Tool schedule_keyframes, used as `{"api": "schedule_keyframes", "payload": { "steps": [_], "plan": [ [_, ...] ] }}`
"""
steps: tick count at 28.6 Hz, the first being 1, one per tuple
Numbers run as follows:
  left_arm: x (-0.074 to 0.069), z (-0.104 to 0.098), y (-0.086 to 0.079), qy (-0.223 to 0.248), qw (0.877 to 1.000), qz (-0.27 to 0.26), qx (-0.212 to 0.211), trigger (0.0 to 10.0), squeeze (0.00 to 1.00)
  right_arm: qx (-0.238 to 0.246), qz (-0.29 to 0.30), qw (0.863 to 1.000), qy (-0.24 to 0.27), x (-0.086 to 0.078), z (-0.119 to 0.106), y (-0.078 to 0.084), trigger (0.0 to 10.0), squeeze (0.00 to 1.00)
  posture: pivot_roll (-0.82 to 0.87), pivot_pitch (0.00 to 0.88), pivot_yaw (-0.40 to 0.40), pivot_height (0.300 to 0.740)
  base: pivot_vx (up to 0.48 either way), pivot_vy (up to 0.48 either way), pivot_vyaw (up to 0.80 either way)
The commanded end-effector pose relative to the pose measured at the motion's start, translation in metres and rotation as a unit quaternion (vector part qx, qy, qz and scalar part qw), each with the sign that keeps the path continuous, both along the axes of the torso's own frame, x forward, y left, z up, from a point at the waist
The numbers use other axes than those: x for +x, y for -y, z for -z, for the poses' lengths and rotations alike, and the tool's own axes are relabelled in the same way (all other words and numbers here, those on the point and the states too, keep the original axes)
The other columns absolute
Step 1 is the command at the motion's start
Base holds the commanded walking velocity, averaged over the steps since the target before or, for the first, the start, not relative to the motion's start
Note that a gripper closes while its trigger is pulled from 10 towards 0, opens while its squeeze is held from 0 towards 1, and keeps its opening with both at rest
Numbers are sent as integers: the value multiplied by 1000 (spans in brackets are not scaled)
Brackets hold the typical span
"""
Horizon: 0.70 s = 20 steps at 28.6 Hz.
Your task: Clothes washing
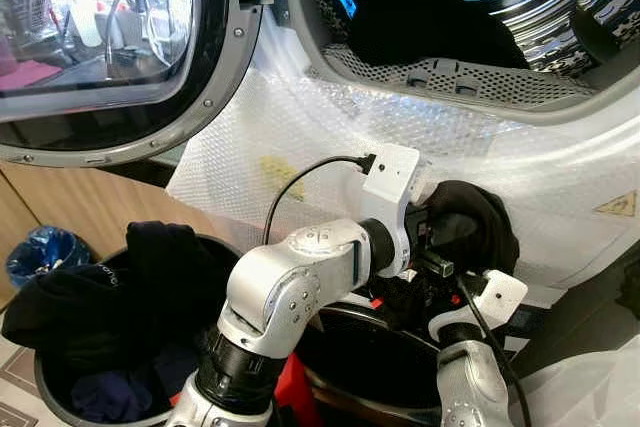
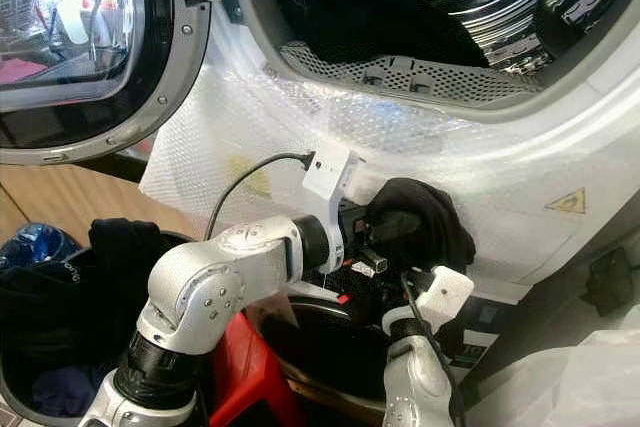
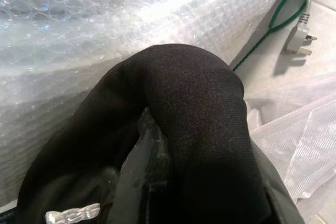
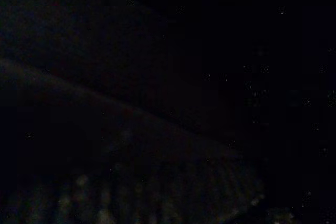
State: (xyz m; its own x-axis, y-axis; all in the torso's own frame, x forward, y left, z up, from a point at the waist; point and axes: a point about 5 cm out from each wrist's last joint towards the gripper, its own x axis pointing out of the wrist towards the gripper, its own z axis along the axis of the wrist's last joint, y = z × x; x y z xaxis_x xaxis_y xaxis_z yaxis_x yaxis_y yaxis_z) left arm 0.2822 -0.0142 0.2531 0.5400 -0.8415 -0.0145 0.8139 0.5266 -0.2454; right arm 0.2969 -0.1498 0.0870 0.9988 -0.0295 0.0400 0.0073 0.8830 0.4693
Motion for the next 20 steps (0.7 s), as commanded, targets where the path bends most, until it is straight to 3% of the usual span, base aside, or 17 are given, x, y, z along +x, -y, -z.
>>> {"api": "schedule_keyframes", "payload": {
  "steps": [1,10,11,12,16,17,20],
  "plan": [
    [-6,-14,-1,31,999,12,-14,0,0,10,35,999,-5,-1,2,13,0,0,-56,56,42,740,0,0,0],
    [-12,-10,-10,51,998,21,5,0,0,1,86,996,8,-9,0,48,0,0,-54,83,48,740,0,0,0],
    [-14,-9,-13,59,998,25,12,6118,0,0,93,996,10,-11,0,53,0,0,-54,85,47,740,0,0,0],
    [-16,-6,-14,62,998,27,17,10000,0,1,100,995,12,-12,-1,58,0,0,-54,85,47,740,0,0,0],
    [-16,-1,-20,59,998,21,24,10000,0,-2,109,994,14,-15,-1,65,0,0,-51,95,43,740,0,0,0],
    [-15,1,-22,56,998,15,27,10000,1000,-2,110,994,15,-16,-2,67,0,0,-51,95,43,740,0,0,0],
    [-13,5,-30,55,998,-3,39,10000,1000,-3,111,994,18,-17,-2,71,0,0,-46,98,41,740,0,0,0]
  ]
}}
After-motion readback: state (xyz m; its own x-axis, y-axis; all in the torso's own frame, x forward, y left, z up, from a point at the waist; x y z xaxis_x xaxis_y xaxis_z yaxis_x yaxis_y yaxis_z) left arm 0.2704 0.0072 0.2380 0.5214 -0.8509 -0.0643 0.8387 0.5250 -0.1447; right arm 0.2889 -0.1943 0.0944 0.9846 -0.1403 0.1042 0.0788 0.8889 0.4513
